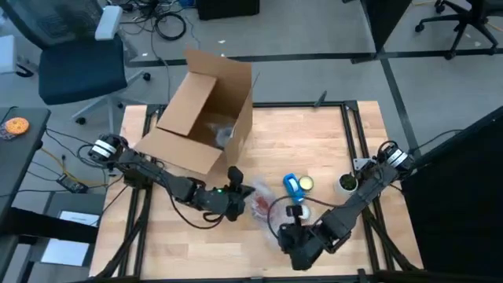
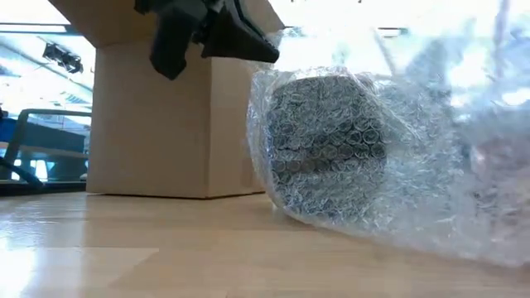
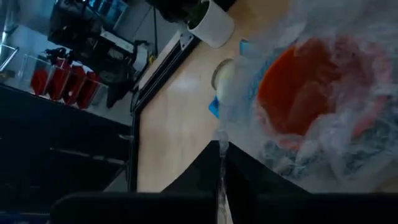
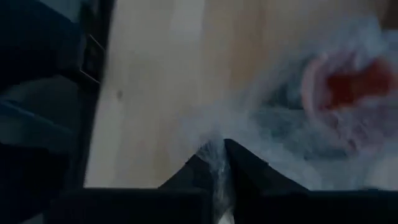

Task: Wrap mug
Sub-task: Wrap the mug with the bubble wrap

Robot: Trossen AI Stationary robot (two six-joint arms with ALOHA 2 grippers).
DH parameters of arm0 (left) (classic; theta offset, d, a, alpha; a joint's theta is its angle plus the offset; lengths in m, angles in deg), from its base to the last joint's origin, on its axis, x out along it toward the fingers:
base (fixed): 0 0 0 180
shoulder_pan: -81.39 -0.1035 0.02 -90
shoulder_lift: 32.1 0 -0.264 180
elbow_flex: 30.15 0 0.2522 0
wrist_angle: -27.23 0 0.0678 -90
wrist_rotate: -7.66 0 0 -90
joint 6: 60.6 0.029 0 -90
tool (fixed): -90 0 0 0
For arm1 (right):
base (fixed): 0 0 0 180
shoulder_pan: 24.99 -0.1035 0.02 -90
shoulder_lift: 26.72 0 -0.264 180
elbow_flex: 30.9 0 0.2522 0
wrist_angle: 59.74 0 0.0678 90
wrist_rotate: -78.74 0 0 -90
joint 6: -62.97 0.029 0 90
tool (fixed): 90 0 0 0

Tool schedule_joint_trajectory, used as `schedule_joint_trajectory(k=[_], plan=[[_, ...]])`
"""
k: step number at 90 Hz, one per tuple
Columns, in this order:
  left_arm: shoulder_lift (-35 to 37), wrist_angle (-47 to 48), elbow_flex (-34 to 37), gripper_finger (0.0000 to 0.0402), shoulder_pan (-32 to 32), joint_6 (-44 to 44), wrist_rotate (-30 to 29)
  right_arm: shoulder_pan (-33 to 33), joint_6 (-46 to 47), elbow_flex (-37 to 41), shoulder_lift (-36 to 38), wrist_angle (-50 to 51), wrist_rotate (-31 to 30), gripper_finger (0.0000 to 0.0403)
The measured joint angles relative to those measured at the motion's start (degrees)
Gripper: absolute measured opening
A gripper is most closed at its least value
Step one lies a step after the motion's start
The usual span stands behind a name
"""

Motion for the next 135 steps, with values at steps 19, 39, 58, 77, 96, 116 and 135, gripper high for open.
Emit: schedule_joint_trajectory(k=[19, 39, 58, 77, 96, 116, 135], plan=[[0.0, 0.02, -0.02, 0.0, 0.0, -0.02, -0.31, -1.04, 4.5, 5.33, -0.04, -0.28, -0.76, 0.0111], [0.02, 0.26, -0.02, 0.0, 0.0, -0.02, -0.3, -1.59, 3.11, 6.4, -0.02, 3.06, 1.41, 0.0192], [0.02, 0.48, -0.02, 0.0, -0.02, -0.18, -0.28, -2.04, 2.02, 6.38, -0.03, 9.55, -2.04, 0.0216], [0.02, 0.49, -0.02, 0.0, -0.02, -0.23, -0.26, -1.95, 5.94, 6.95, -0.09, 11.91, -7.66, 0.0204], [0.02, 0.64, -0.02, 0.0, -0.02, -0.24, -0.22, -1.91, 14.45, 6.95, -0.09, 18.63, -7.47, 0.016], [0.02, 0.63, -0.02, 0.0, -0.02, -0.19, -0.19, -2.15, 13.33, 6.44, -0.09, 18.7, -6.39, 0.0018], [0.02, 0.42, -0.02, 0.0, 0.63, -0.22, 2.7, -1.9, 7.89, 1.54, -0.09, 18.78, -9.65, 0.0002]])
